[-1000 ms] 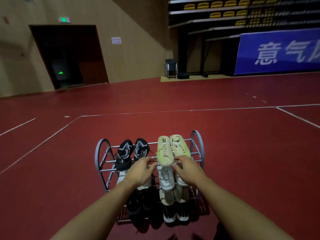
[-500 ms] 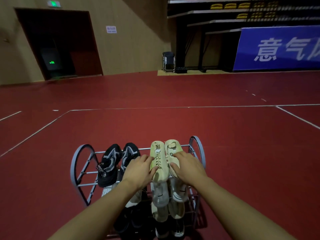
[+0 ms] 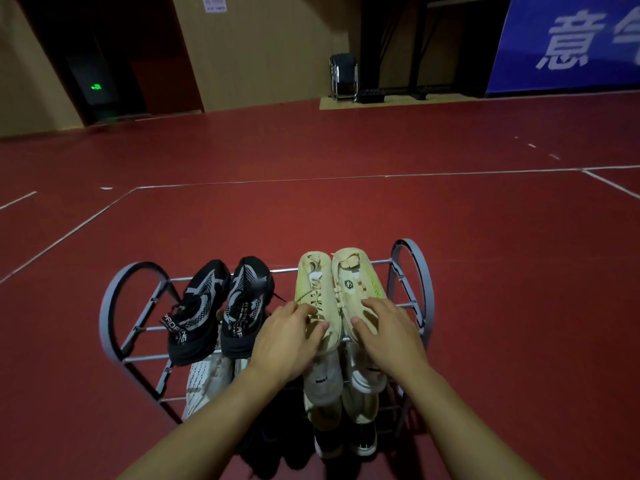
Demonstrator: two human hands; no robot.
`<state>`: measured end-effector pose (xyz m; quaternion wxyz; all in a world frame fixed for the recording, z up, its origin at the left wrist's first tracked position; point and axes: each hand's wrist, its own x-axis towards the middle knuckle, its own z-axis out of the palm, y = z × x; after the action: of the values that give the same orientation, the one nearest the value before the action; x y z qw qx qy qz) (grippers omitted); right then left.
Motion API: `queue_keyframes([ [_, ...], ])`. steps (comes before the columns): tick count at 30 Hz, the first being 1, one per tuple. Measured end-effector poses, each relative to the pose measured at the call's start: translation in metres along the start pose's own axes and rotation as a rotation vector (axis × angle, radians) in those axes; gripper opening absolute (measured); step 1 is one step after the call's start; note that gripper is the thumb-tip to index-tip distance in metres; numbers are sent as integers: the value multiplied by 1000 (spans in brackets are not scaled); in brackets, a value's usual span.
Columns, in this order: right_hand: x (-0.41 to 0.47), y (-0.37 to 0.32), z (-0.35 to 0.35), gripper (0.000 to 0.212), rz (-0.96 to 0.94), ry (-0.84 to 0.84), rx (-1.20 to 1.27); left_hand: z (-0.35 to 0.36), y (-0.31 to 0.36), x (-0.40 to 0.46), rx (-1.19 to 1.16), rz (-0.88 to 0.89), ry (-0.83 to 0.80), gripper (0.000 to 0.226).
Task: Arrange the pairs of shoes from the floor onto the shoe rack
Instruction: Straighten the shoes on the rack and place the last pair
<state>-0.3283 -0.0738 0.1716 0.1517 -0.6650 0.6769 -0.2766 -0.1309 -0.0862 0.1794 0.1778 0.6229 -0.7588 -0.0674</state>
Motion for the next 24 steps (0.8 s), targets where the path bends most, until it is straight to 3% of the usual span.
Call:
queue_keyframes([
  [7,8,12,3,43,233,80,175,24,13,12,-173,-193,45,41],
  [12,13,16,7,49,254,0,171,21,20,20,-328,-332,63,36],
  [18,16,6,11,40,303,-15,155,23,19,32,-227,-385,41,57],
  [24,10,-4,10,31,340,-93,221,22,29,39,-275,-459,-30,76],
])
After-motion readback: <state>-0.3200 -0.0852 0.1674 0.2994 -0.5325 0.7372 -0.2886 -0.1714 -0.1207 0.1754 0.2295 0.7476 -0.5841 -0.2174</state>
